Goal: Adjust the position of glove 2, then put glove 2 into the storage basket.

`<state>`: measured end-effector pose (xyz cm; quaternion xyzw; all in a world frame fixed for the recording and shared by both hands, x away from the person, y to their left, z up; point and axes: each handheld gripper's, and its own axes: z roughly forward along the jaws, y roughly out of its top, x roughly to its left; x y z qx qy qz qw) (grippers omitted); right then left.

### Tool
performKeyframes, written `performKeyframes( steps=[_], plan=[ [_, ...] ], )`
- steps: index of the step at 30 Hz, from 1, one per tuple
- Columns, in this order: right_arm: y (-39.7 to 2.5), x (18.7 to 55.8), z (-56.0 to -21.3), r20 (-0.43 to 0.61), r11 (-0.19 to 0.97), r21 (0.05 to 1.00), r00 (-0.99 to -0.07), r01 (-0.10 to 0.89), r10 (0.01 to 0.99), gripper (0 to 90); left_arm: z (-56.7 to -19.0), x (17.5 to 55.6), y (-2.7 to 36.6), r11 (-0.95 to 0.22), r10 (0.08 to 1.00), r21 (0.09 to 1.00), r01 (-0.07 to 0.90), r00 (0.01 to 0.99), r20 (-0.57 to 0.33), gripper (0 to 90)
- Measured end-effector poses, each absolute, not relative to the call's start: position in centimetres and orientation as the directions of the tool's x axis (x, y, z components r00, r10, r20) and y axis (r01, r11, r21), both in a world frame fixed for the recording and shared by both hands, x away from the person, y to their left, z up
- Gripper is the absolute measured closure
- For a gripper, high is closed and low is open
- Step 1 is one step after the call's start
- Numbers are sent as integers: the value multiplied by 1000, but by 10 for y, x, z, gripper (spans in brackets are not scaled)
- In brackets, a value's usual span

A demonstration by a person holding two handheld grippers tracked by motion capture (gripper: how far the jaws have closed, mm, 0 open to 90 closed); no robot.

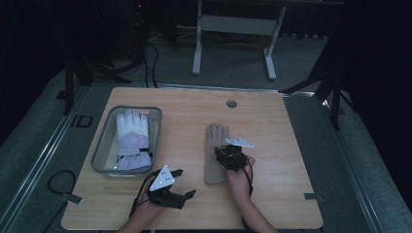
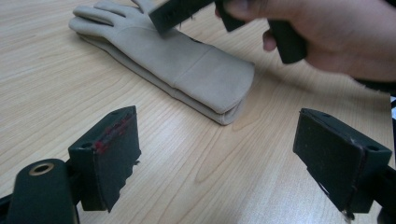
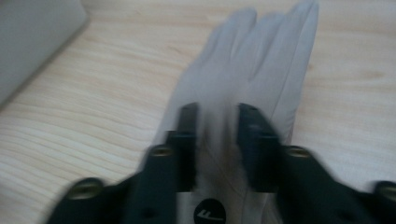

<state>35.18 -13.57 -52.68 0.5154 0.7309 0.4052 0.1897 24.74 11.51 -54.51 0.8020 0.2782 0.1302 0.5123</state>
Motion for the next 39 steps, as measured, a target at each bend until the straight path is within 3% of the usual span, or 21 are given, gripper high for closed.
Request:
performKeyframes(
  steps=[5, 12, 14, 20, 25, 29, 32, 33, 35, 39],
  plan=[
    [-151, 356, -519, 186, 164, 796, -494, 583, 850, 244, -546, 247, 113, -320, 575, 900, 296, 816, -64, 146],
    [-174, 355, -513, 213, 192, 810, -583, 554, 784, 136, -546, 247, 109, -274, 556, 912, 304, 824, -108, 144],
    [-180, 354, -513, 154, 246, 821, -616, 514, 773, 144, -546, 248, 108, -265, 557, 914, 307, 823, -115, 145],
    [-194, 356, -509, 118, 305, 827, -677, 472, 726, 142, -546, 251, 104, -298, 559, 915, 272, 827, -63, 145],
    [-200, 359, -504, 198, 287, 796, -677, 533, 708, 119, -546, 259, 99, -301, 553, 911, 282, 830, -74, 145],
    [-200, 359, -504, 194, 297, 805, -701, 513, 686, 111, -544, 266, 93, -286, 531, 908, 305, 839, -115, 145],
    [-199, 359, -505, 126, 335, 827, -730, 452, 672, 174, -541, 274, 87, -282, 503, 904, 321, 852, -146, 146],
    [-198, 359, -504, 68, 372, 834, -744, 408, 665, 237, -540, 275, 85, -288, 498, 902, 321, 855, -145, 146],
    [-195, 360, -504, -35, 427, 838, -748, 339, 663, 274, -539, 279, 80, -324, 486, 889, 325, 863, -139, 146],
    [-194, 374, -506, -4, 412, 832, -738, 373, 675, 389, -539, 282, 66, -414, 489, 853, 317, 868, -85, 146]
  ],
)
